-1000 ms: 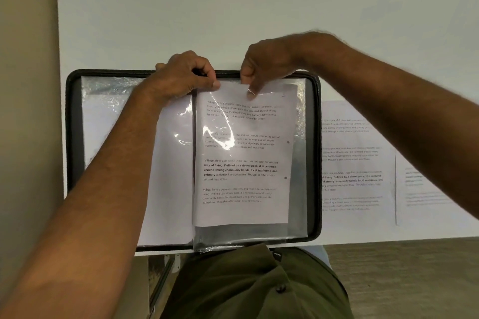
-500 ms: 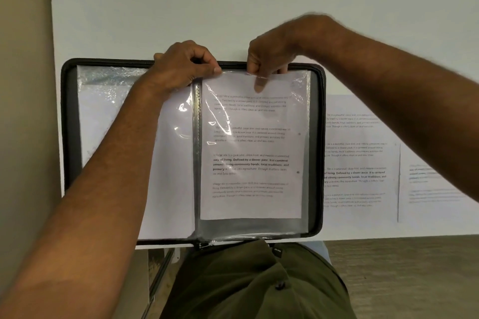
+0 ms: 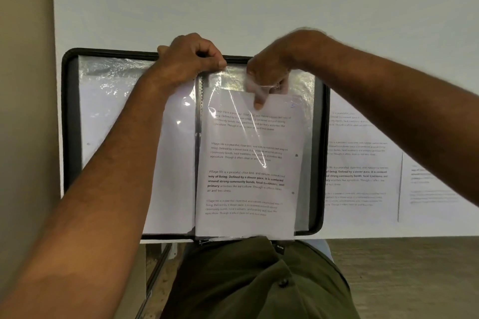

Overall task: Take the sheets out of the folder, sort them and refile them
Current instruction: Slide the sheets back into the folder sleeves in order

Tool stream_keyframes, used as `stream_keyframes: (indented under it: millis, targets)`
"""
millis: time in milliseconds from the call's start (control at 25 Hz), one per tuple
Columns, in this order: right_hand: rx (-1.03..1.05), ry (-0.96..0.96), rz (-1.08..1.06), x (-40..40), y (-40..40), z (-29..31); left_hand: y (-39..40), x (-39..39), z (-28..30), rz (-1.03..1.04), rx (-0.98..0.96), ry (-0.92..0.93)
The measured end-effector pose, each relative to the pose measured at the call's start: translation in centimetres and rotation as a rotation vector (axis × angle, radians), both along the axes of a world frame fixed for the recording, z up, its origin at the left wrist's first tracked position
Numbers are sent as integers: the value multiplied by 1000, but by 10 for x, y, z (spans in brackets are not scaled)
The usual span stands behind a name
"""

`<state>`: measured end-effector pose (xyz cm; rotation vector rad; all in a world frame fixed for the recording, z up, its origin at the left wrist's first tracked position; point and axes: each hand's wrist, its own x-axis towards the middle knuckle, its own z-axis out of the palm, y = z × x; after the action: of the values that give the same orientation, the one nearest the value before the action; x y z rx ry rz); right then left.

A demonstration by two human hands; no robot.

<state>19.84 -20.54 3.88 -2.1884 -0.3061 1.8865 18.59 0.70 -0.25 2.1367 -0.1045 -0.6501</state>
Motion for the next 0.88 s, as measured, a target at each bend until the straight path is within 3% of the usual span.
stream_keyframes:
  millis: [200, 400, 480, 560, 680, 880]
  targets:
    - [33, -193, -238, -13, -23, 21, 0, -3, 2, -19, -34, 18]
    - [198, -592, -260, -51, -59, 38, -15, -32, -2, -18, 320, -349]
    - [346, -761, -418, -74, -70, 33, -16, -65, -6, -70, 373, -445]
    - [418, -927, -723, -103, -74, 17, -14, -105, -14, -115, 393, -458]
    - [410, -895, -1226, -150, -76, -5, -13, -161, -19, -175, 385, -427]
    - [405, -759, -1487, -230, -72, -14, -11, -221, -17, -187, 382, -360]
